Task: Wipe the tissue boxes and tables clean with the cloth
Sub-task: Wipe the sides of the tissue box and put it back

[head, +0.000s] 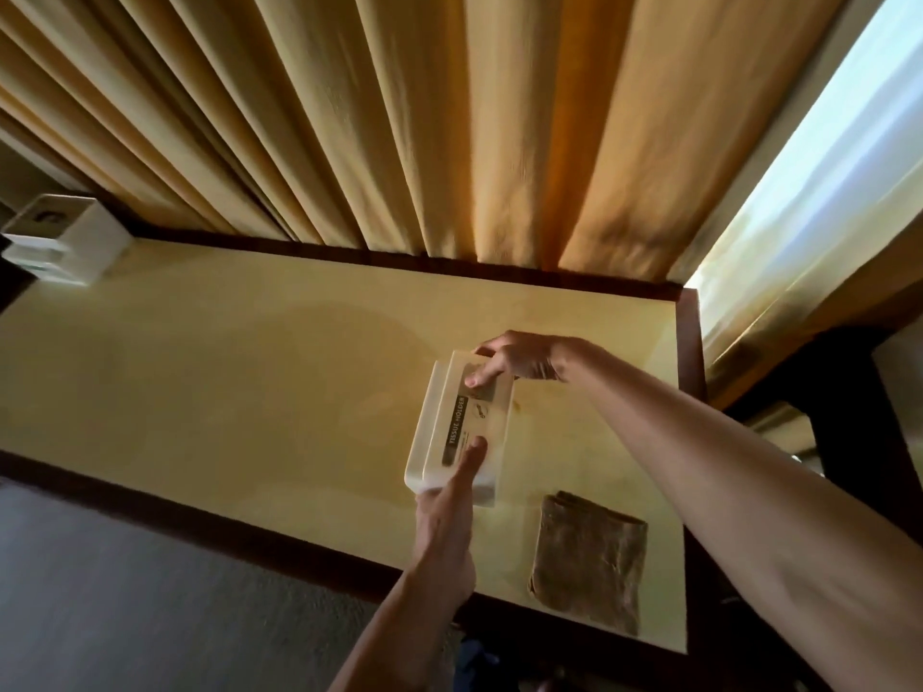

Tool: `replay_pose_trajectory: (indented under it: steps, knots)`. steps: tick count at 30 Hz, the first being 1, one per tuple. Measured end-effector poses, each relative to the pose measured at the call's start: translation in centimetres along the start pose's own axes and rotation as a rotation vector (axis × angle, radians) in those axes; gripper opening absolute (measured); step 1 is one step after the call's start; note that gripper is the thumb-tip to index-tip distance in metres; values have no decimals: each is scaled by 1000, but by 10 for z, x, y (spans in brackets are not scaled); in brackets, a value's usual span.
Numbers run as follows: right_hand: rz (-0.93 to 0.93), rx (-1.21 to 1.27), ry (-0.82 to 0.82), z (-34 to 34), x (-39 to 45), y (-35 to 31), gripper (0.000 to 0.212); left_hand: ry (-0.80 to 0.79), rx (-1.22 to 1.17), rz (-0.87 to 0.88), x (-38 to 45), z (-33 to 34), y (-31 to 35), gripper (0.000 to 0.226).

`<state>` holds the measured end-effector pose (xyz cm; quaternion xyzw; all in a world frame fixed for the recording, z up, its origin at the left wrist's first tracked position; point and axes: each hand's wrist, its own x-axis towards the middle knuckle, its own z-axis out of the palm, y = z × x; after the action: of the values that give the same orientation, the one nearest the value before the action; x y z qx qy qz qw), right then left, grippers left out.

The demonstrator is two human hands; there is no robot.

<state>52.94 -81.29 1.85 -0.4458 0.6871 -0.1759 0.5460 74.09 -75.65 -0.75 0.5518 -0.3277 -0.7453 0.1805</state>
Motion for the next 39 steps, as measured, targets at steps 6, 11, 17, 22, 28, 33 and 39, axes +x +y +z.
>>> replay_pose_trajectory:
  steps: [6, 11, 17, 22, 28, 33, 39]
  knots:
    - [-16, -6, -89, -3, 9, -1, 47, -74, -17, -41, 8, -4, 2, 45]
    - [-53, 10, -95, -6, 0, 11, 33, -91, 13, 35, 9, -1, 4, 56]
    - [-195, 260, 99, -10, -55, 59, 48, -323, 112, 288, 23, 11, 16, 64]
    - [-242, 410, 337, 3, -98, 109, 64, -551, 310, 436, 58, 42, 29, 89]
    - [-283, 506, 631, 17, -119, 146, 66, -761, 664, 417, 101, 92, 33, 104]
    - [-240, 489, 803, 15, -115, 177, 73, -900, 855, 457, 127, 131, 35, 119]
    - [-120, 481, 992, 13, -91, 207, 93, -884, 1024, 489, 165, 156, 34, 128]
